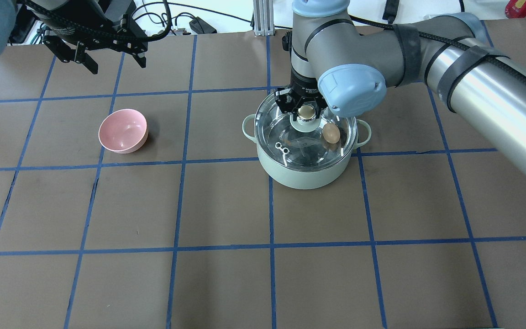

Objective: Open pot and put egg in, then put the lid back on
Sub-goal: 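Lower the glass lid onto the pot with the right gripper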

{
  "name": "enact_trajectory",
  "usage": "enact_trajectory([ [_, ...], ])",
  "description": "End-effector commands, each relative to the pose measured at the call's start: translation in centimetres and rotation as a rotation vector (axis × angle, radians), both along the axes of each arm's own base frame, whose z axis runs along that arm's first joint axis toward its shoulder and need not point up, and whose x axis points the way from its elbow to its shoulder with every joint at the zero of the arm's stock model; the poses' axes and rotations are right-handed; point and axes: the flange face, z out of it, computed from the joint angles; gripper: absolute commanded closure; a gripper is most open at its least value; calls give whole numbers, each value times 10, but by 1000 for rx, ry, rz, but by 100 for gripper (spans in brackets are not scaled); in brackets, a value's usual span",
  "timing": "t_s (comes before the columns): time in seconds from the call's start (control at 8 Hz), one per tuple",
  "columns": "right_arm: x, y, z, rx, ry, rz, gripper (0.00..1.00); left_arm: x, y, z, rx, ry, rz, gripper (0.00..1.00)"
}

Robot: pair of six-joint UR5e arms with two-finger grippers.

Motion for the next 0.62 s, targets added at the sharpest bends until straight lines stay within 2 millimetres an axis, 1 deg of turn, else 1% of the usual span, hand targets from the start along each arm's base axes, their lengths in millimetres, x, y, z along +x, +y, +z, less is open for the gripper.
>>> enact_trajectory([
  [0.0, 0, -1, -4, 8, 1, -1, 99, -2, 1, -5, 9, -19, -4, 0],
  [0.5, 0, -1, -6, 10, 7, 31, 98, -2, 0, -7, 12, -18, -6, 0],
])
